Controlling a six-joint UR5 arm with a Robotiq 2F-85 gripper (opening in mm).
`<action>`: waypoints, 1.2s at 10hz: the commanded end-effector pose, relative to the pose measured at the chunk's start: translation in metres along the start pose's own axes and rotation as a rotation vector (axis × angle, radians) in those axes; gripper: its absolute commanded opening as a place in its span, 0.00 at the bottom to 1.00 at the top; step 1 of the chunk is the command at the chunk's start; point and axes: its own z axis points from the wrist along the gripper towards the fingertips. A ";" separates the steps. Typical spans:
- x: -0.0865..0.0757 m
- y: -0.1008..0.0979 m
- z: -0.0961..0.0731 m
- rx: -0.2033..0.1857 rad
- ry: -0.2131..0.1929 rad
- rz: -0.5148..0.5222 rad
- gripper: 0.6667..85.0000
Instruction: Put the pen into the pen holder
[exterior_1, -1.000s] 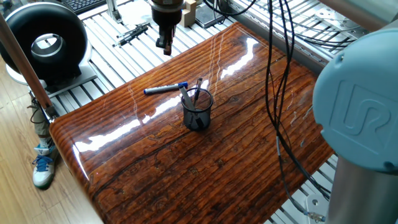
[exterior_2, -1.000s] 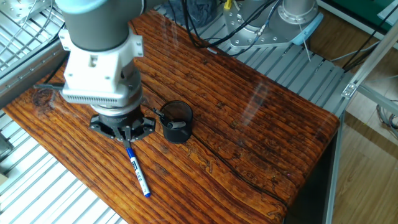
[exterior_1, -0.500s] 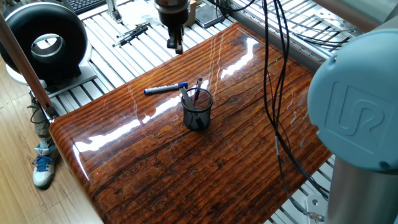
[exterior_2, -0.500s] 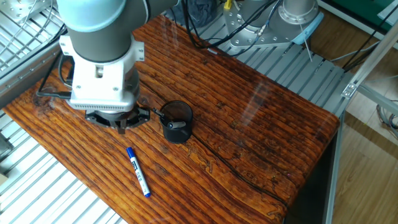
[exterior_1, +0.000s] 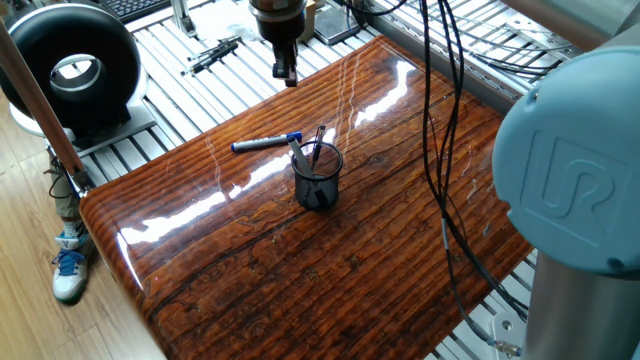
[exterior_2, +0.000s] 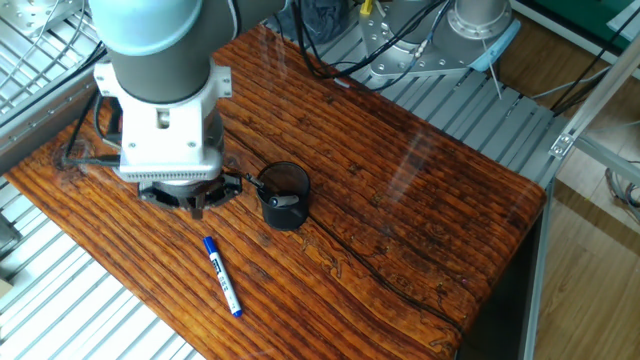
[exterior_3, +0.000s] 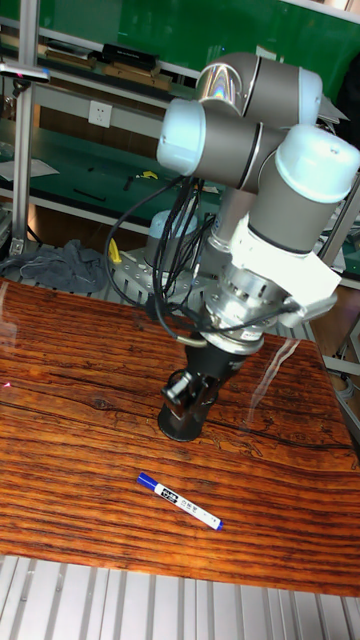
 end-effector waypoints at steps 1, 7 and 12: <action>-0.025 0.001 0.013 -0.028 -0.040 -0.055 0.09; -0.057 0.004 0.047 -0.078 -0.086 -0.097 0.29; -0.078 0.014 0.072 -0.106 -0.119 -0.035 0.37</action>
